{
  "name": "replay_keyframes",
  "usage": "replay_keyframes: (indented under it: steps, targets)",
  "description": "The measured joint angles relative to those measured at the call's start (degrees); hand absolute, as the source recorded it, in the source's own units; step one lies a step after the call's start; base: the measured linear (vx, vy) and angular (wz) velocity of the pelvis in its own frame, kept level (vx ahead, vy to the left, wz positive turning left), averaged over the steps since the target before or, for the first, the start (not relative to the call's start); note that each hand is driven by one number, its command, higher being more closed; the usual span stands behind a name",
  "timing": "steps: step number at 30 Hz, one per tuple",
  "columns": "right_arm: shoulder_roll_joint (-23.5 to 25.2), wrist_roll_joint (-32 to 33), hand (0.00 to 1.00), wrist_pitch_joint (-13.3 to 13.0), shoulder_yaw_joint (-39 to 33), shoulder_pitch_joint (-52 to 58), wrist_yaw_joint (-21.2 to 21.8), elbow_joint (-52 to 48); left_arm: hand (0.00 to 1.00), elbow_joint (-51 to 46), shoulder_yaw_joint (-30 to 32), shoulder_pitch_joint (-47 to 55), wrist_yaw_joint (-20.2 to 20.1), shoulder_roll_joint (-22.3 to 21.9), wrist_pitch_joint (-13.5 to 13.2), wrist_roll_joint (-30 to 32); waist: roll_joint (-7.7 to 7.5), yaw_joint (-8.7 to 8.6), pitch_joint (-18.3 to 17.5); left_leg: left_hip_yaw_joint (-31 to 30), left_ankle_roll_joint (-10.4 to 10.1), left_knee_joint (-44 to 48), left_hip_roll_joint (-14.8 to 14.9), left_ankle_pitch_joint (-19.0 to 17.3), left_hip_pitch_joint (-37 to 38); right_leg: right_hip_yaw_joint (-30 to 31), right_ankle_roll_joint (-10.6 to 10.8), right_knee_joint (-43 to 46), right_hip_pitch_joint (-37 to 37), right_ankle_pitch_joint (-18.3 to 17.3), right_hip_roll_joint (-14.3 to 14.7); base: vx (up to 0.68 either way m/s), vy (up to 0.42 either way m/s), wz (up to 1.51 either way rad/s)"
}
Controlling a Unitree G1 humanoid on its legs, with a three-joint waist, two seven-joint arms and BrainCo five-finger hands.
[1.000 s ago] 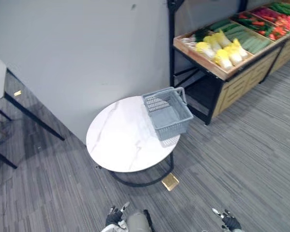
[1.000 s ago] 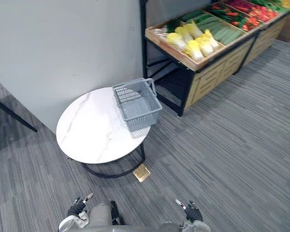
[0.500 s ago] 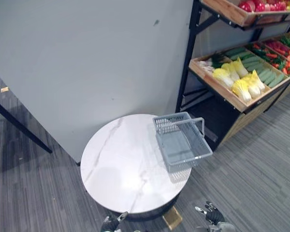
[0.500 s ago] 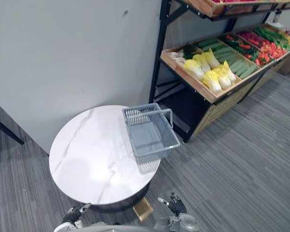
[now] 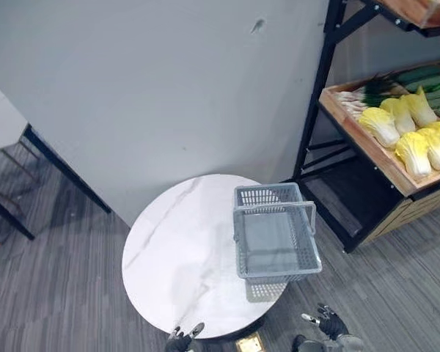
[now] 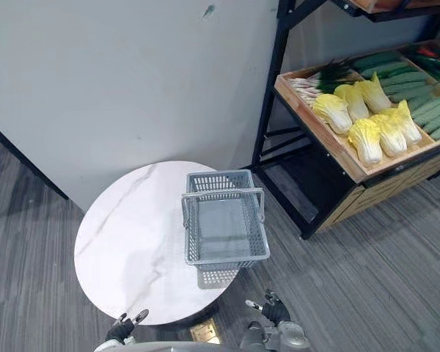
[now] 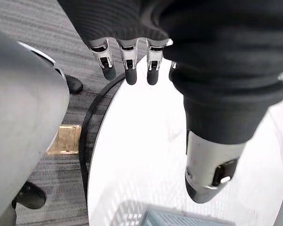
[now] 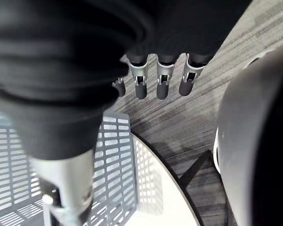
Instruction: Pick vegetable in the basket
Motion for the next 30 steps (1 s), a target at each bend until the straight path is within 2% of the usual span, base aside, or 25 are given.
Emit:
replay_keyframes:
  steps: [1, 2, 4, 6, 7, 8, 9, 11, 16, 17, 20, 22, 25, 28, 30]
  targets:
    - [-0.14, 0.00, 0.00, -0.02, 0.16, 0.06, 0.06, 0.04, 0.00, 0.02, 0.36, 0.00, -0.04, 0.07, 0.02, -0.21, -0.26, 0.10, 0.11, -0.28, -0.30, 0.51, 0.37, 0.58, -0.44, -0.60, -0.20, -0.52, 0.75, -0.10, 0.32, 0.11, -0.225, 0.40]
    - [0.17, 0.04, 0.00, -0.15, 0.27, 0.19, 0.55, 0.47, 0.00, 0.04, 0.49, 0.00, -0.27, 0.44, 0.08, -1.85, -1.29, -0.15, -0.01, -0.49, 0.42, 2.66, 0.43, 2.34, -2.32, -2.26, -0.49, -1.25, 1.82, -0.27, 0.08, 0.07, -0.160, 0.50]
    - [-0.05, 0.08, 0.00, -0.29, 0.04, 0.11, 0.95, 0.82, 0.00, 0.02, 0.19, -0.02, -0.47, 0.73, 0.13, -2.27, -1.69, -0.75, 0.01, 0.26, 1.76, 3.82, 0.02, 4.71, -4.38, -4.69, -0.62, -2.46, 3.05, -0.33, -0.35, 0.06, -0.167, 0.77]
    - [-0.62, 0.26, 0.00, -0.30, -1.52, 0.13, 0.91, 1.11, 0.00, 0.03, -0.89, -0.06, -0.55, 0.77, 0.26, -2.17, -1.53, -1.23, 0.11, 4.80, 3.66, 1.56, -0.62, 8.94, -5.02, -8.17, -1.24, -3.87, 4.10, -0.77, -1.24, 0.02, -0.111, 0.83]
    - [-0.86, 0.44, 0.00, -0.30, -1.99, 0.26, 0.90, 1.28, 0.00, 0.04, -1.06, -0.04, -0.59, 0.96, 0.31, -2.13, -1.53, -1.18, 0.20, 6.01, 3.79, 0.71, -0.68, 9.70, -4.99, -8.91, -1.45, -4.32, 4.36, -0.98, -1.17, -0.01, -0.066, 0.56]
    - [-1.36, 0.79, 0.00, -0.19, -3.09, 0.16, 0.67, 2.00, 0.00, 0.05, -1.32, -0.01, -0.60, 0.92, 0.72, -2.11, -0.90, -0.94, 0.32, 7.92, 4.62, -0.38, -0.72, 10.34, -4.98, -10.14, -1.14, -4.70, 4.76, -1.40, -0.90, -0.02, -0.051, 0.53]
    - [-1.84, 1.97, 0.00, -0.13, -4.19, 0.43, 0.37, 2.06, 0.00, 0.05, -1.41, -0.02, -0.61, 0.76, 1.01, -2.10, -0.39, -1.11, 0.47, 8.05, 4.69, -0.83, -1.00, 10.37, -4.98, -11.13, -0.93, -4.88, 5.34, -1.63, -0.89, -0.02, -0.041, 0.45]
    - [-2.24, 2.85, 0.00, -0.12, -6.39, 1.22, -0.20, 2.04, 0.00, 0.05, -1.56, 0.07, -0.58, 0.77, 1.21, -1.88, -0.28, -1.13, 0.44, 8.22, 4.70, -2.13, -1.99, 10.37, -4.38, -11.37, -0.86, -5.41, 5.59, -1.62, -0.83, -0.02, 0.002, 0.20]
    - [-3.48, 2.06, 0.00, 0.96, -18.09, 2.46, -1.66, 4.52, 0.00, -0.02, -1.66, 0.01, -1.33, 1.12, 1.28, 0.46, -0.31, -1.89, 0.49, 8.64, 4.90, -4.03, -2.53, 9.03, -5.10, -11.91, 0.00, -5.99, 5.14, -1.01, -0.45, 0.01, 0.048, 0.13]
    - [-4.87, -0.21, 0.00, 1.83, -21.84, 2.23, -2.88, 4.54, 0.00, -0.22, -1.28, 0.01, -1.27, 1.13, 1.26, 3.24, -0.13, -2.45, 0.57, 9.38, 4.61, -4.05, -2.78, 8.19, -5.30, -12.26, 0.41, -6.19, 5.11, -0.68, -0.83, 0.02, 0.099, 0.11]
    - [-10.67, -5.37, 0.00, 2.30, -25.76, -0.12, -5.16, 3.93, 0.00, -0.77, -1.43, -0.13, -1.42, 1.34, 1.16, 8.09, 0.18, -2.61, 0.72, 10.14, 4.65, -4.14, -3.81, 6.91, -6.53, -11.81, 0.88, -5.99, 3.63, 0.40, -2.00, 0.00, 0.139, -0.03]
    - [-14.40, -8.43, 0.00, 2.33, -26.22, -3.92, -6.59, 1.82, 0.00, -1.21, -2.77, -0.18, -1.62, 1.70, 1.13, 8.20, 0.58, -2.57, 0.59, 11.43, 5.30, -4.28, -4.16, 6.35, -8.73, -10.88, 0.89, -5.39, 0.35, 1.16, -2.69, -0.03, 0.113, -0.17]
    - [-16.32, -12.50, 0.00, 2.31, -25.89, -8.48, -8.42, -3.26, 0.00, -1.91, -3.92, -0.60, -1.62, 2.44, 0.72, 8.12, 0.42, -2.06, 1.28, 12.74, 5.30, -4.31, -4.18, 6.37, -10.54, -9.71, 0.70, -5.50, -2.16, 2.31, -2.63, -0.02, 0.044, -0.18]
    - [-18.29, -18.10, 0.00, 2.19, -21.99, -12.10, -10.47, -14.20, 0.00, -2.44, -5.91, -0.77, -1.46, 3.40, 0.34, 7.90, 0.38, -2.08, 2.34, 12.82, 5.34, -4.34, -4.28, 6.38, -11.90, -8.77, 0.66, -5.42, -4.00, 2.56, -2.67, -0.02, 0.006, -0.14]
    - [-21.42, -22.91, 0.00, 2.12, -17.71, -12.85, -12.04, -25.33, 0.00, -2.63, -7.48, -0.78, -1.36, 3.90, -0.07, 7.67, 0.77, -2.05, 2.46, 12.61, 5.43, -4.28, -4.41, 6.45, -13.68, -8.28, 0.58, -5.33, -6.03, 2.85, -2.53, 0.02, 0.000, -0.06]
